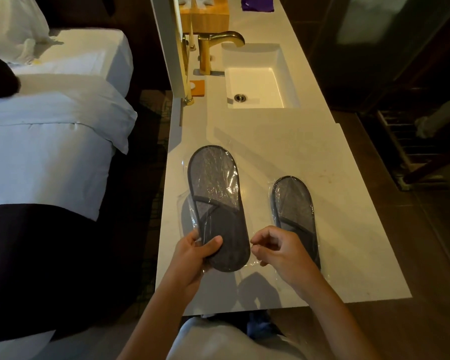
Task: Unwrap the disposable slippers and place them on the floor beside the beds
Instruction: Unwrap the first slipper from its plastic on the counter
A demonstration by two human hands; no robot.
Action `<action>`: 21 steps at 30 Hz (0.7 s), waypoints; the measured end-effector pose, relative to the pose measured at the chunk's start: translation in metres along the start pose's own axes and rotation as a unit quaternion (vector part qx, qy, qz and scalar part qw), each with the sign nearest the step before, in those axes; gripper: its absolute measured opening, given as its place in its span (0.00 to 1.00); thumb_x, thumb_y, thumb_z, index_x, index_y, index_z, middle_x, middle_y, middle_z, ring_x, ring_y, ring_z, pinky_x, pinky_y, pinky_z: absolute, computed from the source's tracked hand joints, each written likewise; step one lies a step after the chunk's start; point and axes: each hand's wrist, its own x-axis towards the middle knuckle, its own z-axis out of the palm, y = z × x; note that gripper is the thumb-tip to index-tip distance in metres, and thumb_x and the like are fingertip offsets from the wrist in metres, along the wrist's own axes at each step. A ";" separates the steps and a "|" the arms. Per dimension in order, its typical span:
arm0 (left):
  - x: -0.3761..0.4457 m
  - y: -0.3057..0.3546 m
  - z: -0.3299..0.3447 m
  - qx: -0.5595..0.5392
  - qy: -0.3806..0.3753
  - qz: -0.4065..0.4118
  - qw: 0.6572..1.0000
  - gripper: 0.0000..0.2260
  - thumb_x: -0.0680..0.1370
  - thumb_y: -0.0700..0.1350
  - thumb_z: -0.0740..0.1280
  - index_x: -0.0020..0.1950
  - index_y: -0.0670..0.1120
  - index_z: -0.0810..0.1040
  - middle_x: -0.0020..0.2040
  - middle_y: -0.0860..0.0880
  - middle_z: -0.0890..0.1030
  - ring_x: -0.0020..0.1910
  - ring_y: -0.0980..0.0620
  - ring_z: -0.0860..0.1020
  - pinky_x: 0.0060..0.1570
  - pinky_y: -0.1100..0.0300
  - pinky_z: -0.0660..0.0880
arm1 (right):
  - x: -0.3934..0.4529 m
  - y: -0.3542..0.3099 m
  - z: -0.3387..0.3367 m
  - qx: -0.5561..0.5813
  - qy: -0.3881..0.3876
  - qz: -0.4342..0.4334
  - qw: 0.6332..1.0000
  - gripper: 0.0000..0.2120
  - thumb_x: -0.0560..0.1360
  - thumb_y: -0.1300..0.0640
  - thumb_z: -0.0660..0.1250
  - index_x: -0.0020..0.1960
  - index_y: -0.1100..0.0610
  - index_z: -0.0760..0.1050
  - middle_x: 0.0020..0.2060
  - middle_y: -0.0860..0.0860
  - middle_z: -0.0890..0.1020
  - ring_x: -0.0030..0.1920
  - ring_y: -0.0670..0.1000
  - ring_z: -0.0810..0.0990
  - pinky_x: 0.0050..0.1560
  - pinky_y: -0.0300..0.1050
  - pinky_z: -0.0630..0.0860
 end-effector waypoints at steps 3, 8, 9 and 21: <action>0.003 0.002 0.003 0.004 0.002 0.001 1.000 0.23 0.69 0.46 0.80 0.61 0.46 0.79 0.52 0.45 0.87 0.52 0.44 0.86 0.43 0.53 0.83 | 0.002 0.000 -0.002 -0.010 0.011 -0.004 1.000 0.04 0.74 0.61 0.70 0.44 0.53 0.80 0.36 0.47 0.83 0.39 0.46 0.82 0.37 0.35 0.80; 0.005 0.007 0.005 0.003 0.000 0.011 1.000 0.24 0.69 0.46 0.79 0.63 0.44 0.78 0.52 0.45 0.87 0.52 0.44 0.86 0.42 0.55 0.83 | 0.007 0.000 -0.003 -0.003 0.024 -0.012 1.000 0.04 0.74 0.61 0.71 0.45 0.53 0.79 0.37 0.46 0.83 0.40 0.46 0.83 0.36 0.35 0.80; 0.006 0.008 0.005 0.003 0.000 0.012 1.000 0.23 0.70 0.45 0.79 0.63 0.44 0.78 0.52 0.45 0.87 0.52 0.44 0.86 0.42 0.55 0.83 | 0.008 -0.001 -0.003 0.004 0.029 -0.013 0.999 0.04 0.74 0.61 0.71 0.45 0.52 0.79 0.37 0.46 0.83 0.40 0.46 0.83 0.36 0.35 0.80; 0.007 0.015 0.010 -0.012 0.006 0.008 1.000 0.21 0.71 0.43 0.77 0.62 0.42 0.77 0.50 0.44 0.87 0.50 0.44 0.86 0.40 0.55 0.83 | 0.014 0.001 0.000 -0.029 0.058 -0.024 0.998 0.05 0.75 0.62 0.68 0.41 0.56 0.78 0.35 0.49 0.82 0.37 0.45 0.81 0.36 0.32 0.78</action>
